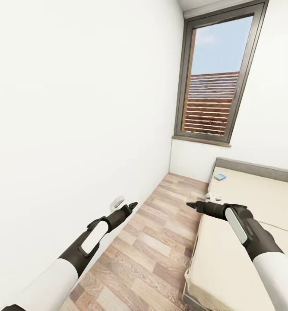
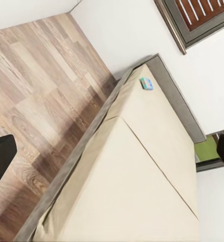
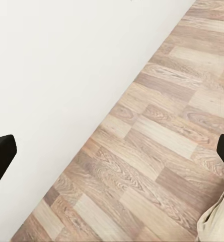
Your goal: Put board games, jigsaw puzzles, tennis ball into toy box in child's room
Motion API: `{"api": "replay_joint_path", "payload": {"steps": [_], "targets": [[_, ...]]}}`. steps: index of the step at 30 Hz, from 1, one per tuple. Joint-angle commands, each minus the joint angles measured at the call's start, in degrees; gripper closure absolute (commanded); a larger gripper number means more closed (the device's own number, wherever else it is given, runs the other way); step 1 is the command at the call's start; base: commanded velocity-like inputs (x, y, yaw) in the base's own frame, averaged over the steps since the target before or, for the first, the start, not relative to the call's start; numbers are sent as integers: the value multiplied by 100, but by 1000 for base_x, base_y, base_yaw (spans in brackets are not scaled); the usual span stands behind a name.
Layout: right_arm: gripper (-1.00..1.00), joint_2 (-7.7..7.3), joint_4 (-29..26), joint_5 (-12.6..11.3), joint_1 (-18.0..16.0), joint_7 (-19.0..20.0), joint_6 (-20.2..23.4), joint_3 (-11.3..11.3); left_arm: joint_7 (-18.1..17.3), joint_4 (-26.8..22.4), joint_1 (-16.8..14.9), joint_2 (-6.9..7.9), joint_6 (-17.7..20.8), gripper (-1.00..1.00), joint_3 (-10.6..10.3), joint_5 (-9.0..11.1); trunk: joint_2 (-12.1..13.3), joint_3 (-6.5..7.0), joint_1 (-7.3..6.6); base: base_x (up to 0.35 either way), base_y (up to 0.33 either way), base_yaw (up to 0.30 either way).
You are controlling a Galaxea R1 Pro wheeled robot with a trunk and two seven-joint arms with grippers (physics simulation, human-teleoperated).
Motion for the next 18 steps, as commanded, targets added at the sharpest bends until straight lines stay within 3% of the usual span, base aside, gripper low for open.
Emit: {"api": "replay_joint_path", "payload": {"steps": [1, 18], "targets": [[-100, -5, -11, 4, -5, 11, 24, 9, -4, 0, -4, -1, 17, -100, -1, 37, -12, -18, 3, 8, 0, -139], [-100, -8, -59, 4, -6, 0, 60, -3, -2, 0, -1, -7, 19, -100, -1, 37, -12, -125, 3, 3, 0, -200]]}}
